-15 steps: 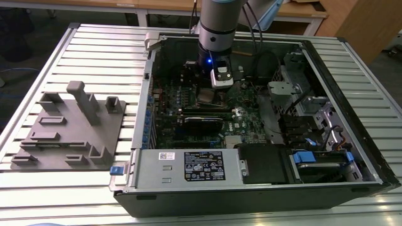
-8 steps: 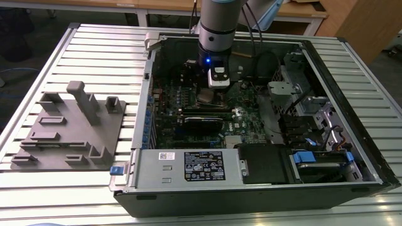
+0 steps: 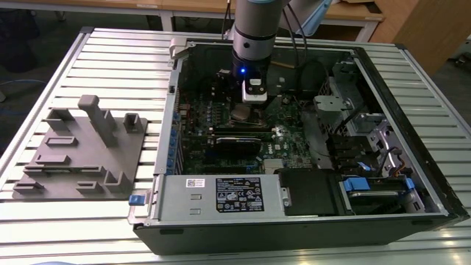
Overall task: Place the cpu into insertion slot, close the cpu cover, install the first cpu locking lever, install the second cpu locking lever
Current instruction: 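Place the cpu into insertion slot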
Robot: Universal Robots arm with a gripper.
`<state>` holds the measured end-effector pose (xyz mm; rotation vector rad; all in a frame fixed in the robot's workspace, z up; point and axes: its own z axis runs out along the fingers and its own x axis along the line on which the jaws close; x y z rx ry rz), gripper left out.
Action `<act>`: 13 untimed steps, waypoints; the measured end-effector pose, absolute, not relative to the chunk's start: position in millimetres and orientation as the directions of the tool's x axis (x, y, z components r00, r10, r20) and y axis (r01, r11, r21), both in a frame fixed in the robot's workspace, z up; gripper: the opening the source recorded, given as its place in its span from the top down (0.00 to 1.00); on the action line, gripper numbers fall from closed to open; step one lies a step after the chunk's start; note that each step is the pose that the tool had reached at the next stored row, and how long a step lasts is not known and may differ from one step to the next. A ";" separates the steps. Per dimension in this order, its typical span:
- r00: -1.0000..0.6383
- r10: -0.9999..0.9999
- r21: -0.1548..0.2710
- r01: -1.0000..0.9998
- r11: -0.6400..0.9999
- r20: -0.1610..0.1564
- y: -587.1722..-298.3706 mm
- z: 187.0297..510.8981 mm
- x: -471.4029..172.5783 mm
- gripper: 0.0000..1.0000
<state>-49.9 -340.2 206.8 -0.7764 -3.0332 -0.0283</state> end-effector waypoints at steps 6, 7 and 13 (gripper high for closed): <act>-0.825 0.565 0.015 0.565 0.825 0.015 -340.2 206.2 -49.9 0.46; -0.817 0.577 0.015 0.577 0.817 0.015 -340.2 206.2 -49.9 0.46; -0.811 0.585 0.015 0.586 0.810 0.015 -340.2 206.1 -49.9 0.46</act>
